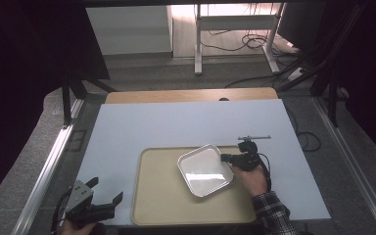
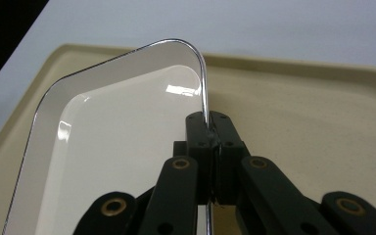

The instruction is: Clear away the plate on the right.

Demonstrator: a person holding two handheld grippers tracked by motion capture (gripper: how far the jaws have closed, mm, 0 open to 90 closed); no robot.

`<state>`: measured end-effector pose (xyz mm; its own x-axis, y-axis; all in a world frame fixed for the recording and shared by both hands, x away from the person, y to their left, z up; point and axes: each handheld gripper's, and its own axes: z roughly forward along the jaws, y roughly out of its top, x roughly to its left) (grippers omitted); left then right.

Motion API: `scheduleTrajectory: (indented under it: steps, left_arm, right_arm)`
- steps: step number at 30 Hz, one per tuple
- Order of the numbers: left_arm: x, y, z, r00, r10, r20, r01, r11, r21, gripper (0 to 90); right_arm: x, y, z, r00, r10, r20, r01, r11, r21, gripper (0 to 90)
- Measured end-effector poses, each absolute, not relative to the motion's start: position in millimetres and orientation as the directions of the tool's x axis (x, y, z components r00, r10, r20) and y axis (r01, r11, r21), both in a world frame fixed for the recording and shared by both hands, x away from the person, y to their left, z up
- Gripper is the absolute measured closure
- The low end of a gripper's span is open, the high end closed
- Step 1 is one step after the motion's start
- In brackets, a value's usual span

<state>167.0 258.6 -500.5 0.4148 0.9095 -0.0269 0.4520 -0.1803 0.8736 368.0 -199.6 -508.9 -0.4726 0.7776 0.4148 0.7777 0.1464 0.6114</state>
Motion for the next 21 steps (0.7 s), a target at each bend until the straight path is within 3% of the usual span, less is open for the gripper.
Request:
scheduleTrajectory:
  steps: [12, 14, 21]
  left_arm:
    - [167.0, 258.3, -500.5, 0.416, 0.909, -0.024, 0.451, -0.183, 0.873, 3.5]
    - [167.0, 258.3, -500.5, 0.416, 0.909, -0.024, 0.451, -0.184, 0.873, 3.5]
    - [167.1, 258.2, -500.5, 0.416, 0.909, -0.024, 0.452, -0.184, 0.873, 3.5]
  right_arm:
    - [368.8, -191.2, -516.1, -0.492, 0.784, 0.380, 0.764, 0.180, 0.619, 86.3]
    - [368.8, -192.4, -515.1, -0.500, 0.781, 0.374, 0.757, 0.185, 0.626, 82.3]
    - [361.3, -192.8, -505.2, -0.581, 0.753, 0.309, 0.694, 0.261, 0.671, 78.1]
